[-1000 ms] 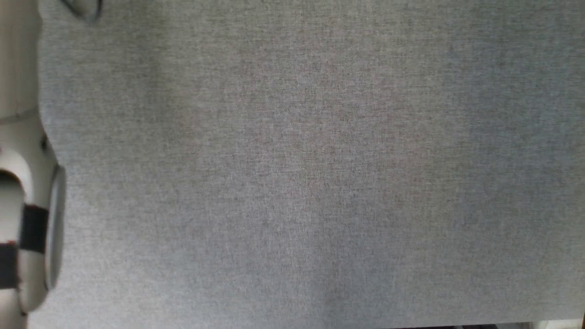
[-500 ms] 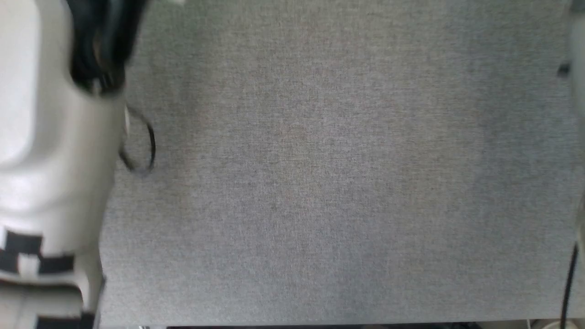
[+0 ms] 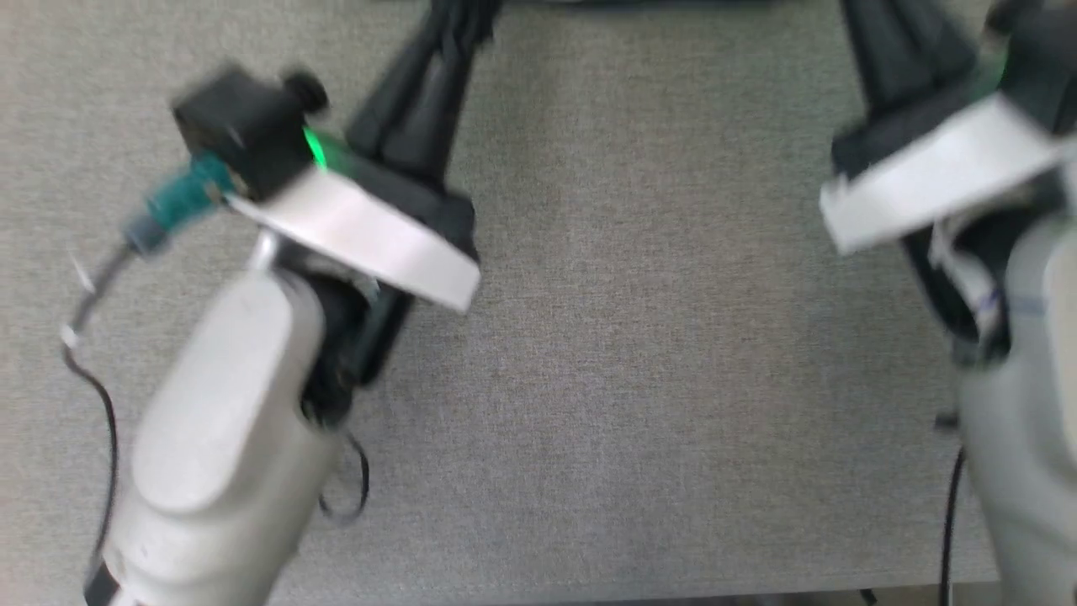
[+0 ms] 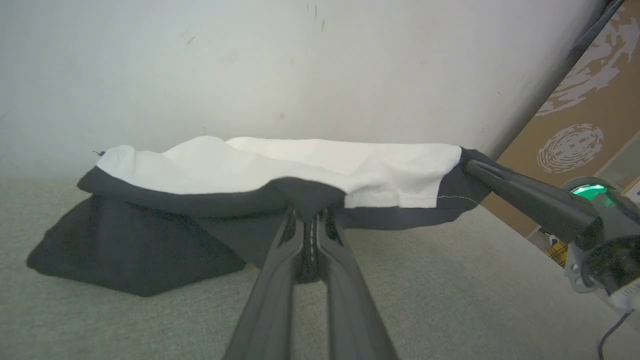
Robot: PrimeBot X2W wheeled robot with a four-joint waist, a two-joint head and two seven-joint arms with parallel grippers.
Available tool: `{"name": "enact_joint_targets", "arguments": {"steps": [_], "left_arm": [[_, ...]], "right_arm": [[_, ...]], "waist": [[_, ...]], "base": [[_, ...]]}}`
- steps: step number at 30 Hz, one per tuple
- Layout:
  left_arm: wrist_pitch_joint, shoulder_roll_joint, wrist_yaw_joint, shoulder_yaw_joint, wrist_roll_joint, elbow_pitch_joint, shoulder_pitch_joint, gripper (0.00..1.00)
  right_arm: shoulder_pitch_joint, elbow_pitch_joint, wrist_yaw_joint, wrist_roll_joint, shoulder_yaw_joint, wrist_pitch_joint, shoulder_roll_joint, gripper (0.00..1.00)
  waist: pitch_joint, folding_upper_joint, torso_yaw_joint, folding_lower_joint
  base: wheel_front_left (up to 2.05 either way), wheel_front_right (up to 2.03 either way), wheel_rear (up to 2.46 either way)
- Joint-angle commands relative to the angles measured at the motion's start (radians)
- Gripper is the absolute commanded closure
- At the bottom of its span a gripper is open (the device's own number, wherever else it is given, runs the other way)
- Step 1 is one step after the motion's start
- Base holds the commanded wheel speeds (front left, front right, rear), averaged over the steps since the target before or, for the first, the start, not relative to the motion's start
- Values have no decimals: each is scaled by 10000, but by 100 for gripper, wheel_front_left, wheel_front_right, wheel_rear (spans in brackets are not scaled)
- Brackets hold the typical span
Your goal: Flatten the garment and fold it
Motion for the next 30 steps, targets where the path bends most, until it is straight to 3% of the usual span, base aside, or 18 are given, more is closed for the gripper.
{"name": "enact_joint_targets", "arguments": {"steps": [1, 15, 30], "left_arm": [[-120, 17, 114, -99, 96, -83, 422, 100], [-777, 89, 911, -454, -388, 252, 4363, 100], [-723, 432, 1817, -761, -532, -448, 7140, 100]], "right_arm": [[599, -218, -19, 45, -149, 11, 103, 100], [5513, -878, -19, 586, -1181, 297, 1094, 100], [8162, -1252, -19, 799, -1601, 829, 1386, 100]], "waist": [[-500, 0, -26, 2], [-2329, 0, 19, 2], [-4505, 0, 28, 2]], "base": [[0, 0, 0], [0, 0, 0], [0, 0, 0]]}}
